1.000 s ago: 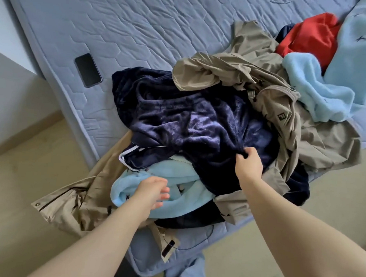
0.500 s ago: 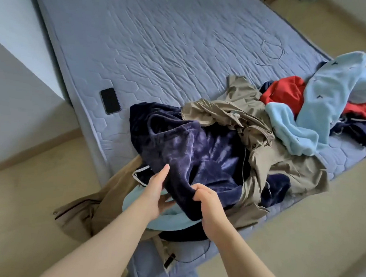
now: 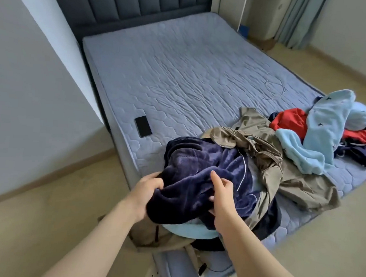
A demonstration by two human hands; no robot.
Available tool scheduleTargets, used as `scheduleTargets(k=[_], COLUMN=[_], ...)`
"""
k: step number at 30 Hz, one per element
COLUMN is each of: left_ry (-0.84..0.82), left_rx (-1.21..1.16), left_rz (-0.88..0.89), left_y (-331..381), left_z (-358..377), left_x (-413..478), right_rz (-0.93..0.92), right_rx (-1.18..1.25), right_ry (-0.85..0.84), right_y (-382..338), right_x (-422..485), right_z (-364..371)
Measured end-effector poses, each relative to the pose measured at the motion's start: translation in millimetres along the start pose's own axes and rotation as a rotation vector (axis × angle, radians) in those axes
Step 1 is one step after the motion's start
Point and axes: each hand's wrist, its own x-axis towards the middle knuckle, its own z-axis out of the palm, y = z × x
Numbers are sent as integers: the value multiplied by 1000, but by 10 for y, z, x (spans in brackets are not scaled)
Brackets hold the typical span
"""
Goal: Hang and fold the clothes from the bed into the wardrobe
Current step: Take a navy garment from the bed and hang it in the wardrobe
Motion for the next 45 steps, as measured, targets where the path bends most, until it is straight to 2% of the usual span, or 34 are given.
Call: scheduleTargets(k=[4,5,6,7,9,10,12,14,18,19,23,25,27,29,31,33,35,38,41,43,45], left_ry=[-197,-226,-234,-234,-222,-226,-270,-329,-345,-274,217,305,324,299,180,175,289,288,161,54,-17], left_rx=[38,54,79,115,270,391,648,778,619,579,624,677,670,402,54,14,64,111,360,633,887], left_rz=[84,100,130,157,205,223,197,124,-2,-1,58,53,20,-142,-362,-281,-129,5,175,268,311], left_y=[301,346,416,456,501,492,385,244,32,-33,-282,-334,-372,-366,-322,-287,-264,-165,-46,72,210], left_z=[-285,-334,-405,-436,-427,-420,-407,-489,-749,-796,-895,-900,-850,-726,-561,-424,-321,-234,-218,-230,-218], left_x=[-337,-396,-493,-561,-674,-712,-724,-703,-687,-631,-298,-145,-43,-2,1,9,43,-10,-203,-351,-498], right_rz=[-234,-287,-307,-266,-36,93,218,177,74,61,38,25,7,27,101,163,164,122,-76,-281,-504], right_rx=[-383,-372,-285,-180,-61,-59,-125,-174,-88,-69,-54,-61,-57,-40,-25,-65,-118,-355,-615,-630,-659], right_ry=[254,227,125,-16,-296,-377,-422,-293,-106,-88,-99,-160,-209,-240,-274,-350,-435,-405,-227,-103,-76], right_y=[-154,-180,-220,-240,-221,-179,-53,73,287,335,447,437,393,353,313,282,261,238,163,56,-121], right_x=[-169,-177,-222,-263,-338,-376,-438,-447,-405,-407,-498,-531,-578,-627,-695,-735,-713,-633,-543,-472,-434], right_z=[223,233,306,375,514,581,678,722,652,638,580,538,501,466,415,369,312,235,154,128,119])
